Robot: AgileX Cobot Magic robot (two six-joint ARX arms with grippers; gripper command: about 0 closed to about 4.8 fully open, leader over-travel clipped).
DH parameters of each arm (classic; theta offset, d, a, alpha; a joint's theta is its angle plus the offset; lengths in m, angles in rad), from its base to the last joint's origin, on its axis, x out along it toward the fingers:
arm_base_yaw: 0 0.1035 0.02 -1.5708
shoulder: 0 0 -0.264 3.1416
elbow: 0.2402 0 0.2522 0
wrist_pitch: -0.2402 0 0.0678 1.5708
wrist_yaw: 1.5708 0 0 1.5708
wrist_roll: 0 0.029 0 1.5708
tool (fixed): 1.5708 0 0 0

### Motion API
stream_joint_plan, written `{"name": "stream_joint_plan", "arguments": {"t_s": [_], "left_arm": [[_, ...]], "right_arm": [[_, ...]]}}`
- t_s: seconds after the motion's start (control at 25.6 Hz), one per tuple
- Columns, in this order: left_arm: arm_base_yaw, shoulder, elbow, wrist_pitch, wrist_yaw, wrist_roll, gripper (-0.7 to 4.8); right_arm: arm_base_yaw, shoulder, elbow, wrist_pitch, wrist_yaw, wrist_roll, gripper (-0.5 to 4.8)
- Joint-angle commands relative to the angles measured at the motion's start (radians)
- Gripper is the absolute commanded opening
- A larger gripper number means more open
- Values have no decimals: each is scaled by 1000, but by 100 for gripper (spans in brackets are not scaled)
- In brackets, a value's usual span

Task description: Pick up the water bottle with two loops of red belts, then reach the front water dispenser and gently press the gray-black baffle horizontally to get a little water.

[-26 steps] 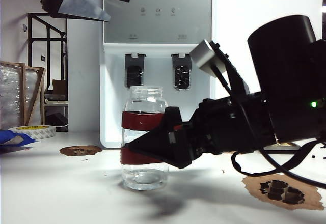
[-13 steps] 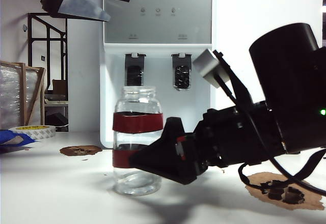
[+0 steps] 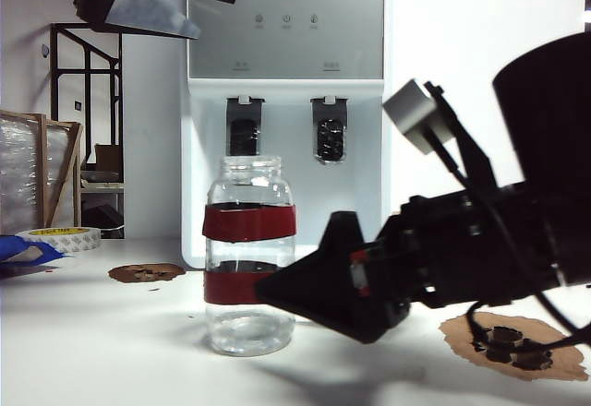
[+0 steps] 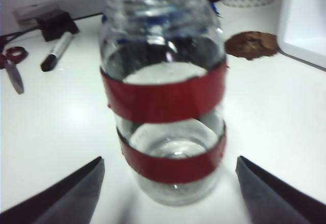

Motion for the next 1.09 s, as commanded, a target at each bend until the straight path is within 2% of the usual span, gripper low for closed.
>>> {"name": "stream_joint_plan", "arguments": {"t_s": [0.04, 0.27, 0.31, 0.35, 0.39, 0.43, 0.55, 0.62, 0.78, 0.9, 1.09], "left_arm": [[-1, -5, 5, 8, 4, 5, 479], [0, -5, 5, 2, -36, 30, 479], [0, -5, 5, 0, -58, 35, 479], [1, -5, 5, 0, -87, 35, 479], [1, -6, 5, 0, -119, 35, 479], [5, -10, 5, 0, -160, 35, 479], [14, -23, 5, 0, -207, 36, 479], [30, -43, 5, -5, -223, 38, 381], [70, -83, 5, -14, -221, 38, 286], [94, -118, 5, -55, -234, 38, 174], [103, -158, 3, -123, -289, 39, 107]], "right_arm": [[2, -65, -24, 26, 39, 2, 413], [2, -245, -104, 20, 187, -39, 401], [2, -296, -126, 7, 227, -57, 365], [2, -349, -148, -25, 249, -82, 278], [2, -384, -158, -59, 254, -100, 238], [2, -428, -163, -111, 254, -108, 214], [2, -505, -163, -211, 299, -108, 200], [2, -552, -163, -259, 352, -119, 147], [2, -642, -163, -317, 393, -153, 28], [2, -694, -163, -365, 481, -152, 21], [2, -775, -163, -424, 594, -167, 20]]}}
